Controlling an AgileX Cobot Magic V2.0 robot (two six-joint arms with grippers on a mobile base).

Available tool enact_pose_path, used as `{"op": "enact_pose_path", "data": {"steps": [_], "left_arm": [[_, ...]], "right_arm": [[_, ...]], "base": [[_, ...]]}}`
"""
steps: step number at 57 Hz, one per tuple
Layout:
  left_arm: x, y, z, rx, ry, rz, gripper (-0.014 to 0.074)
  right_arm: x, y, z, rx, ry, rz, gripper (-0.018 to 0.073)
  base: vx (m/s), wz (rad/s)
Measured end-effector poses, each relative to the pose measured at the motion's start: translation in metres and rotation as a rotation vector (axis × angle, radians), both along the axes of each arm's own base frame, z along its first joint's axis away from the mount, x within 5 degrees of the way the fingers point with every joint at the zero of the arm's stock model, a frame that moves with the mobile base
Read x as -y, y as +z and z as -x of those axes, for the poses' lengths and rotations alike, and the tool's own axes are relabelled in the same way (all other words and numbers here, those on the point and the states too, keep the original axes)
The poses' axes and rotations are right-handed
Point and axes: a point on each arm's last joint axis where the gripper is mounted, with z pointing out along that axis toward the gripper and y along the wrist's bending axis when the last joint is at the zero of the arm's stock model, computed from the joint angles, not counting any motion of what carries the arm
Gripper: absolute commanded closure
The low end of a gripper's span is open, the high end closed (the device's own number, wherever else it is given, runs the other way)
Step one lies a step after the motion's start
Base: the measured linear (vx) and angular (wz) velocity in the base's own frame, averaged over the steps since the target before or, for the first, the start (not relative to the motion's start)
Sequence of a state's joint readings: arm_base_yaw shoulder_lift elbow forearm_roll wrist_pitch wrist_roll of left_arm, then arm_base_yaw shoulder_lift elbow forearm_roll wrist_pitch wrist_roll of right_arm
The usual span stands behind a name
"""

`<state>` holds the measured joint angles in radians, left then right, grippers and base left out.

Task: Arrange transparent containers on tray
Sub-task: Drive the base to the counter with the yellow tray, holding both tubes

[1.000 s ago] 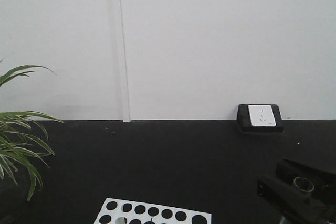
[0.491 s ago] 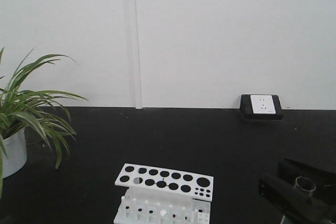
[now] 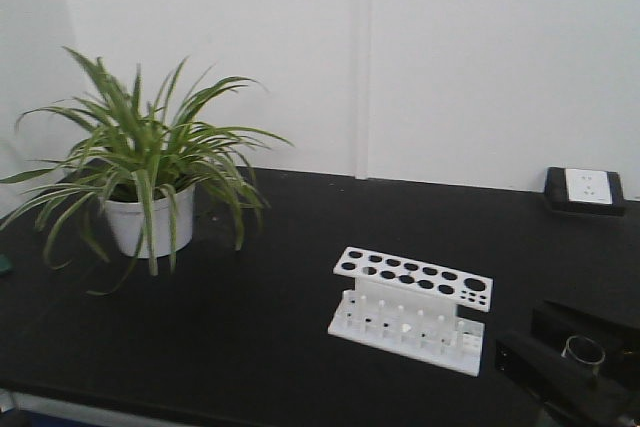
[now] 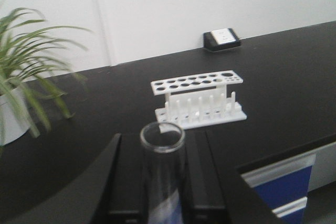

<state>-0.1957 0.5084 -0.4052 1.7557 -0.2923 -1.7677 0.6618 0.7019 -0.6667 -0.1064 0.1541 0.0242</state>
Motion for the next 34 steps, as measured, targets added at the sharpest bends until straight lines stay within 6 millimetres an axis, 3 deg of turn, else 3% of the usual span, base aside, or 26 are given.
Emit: {"op": "enact_pose_path", "data": {"steps": [34], "left_arm": [[-0.0007, 0.0001, -0.0004, 0.002, 0.009, 0.0, 0.0597]], "right_arm": [[0.0, 0.0, 0.0, 0.0, 0.0, 0.0, 0.0571]], "base": [[-0.32, 0.43]]}}
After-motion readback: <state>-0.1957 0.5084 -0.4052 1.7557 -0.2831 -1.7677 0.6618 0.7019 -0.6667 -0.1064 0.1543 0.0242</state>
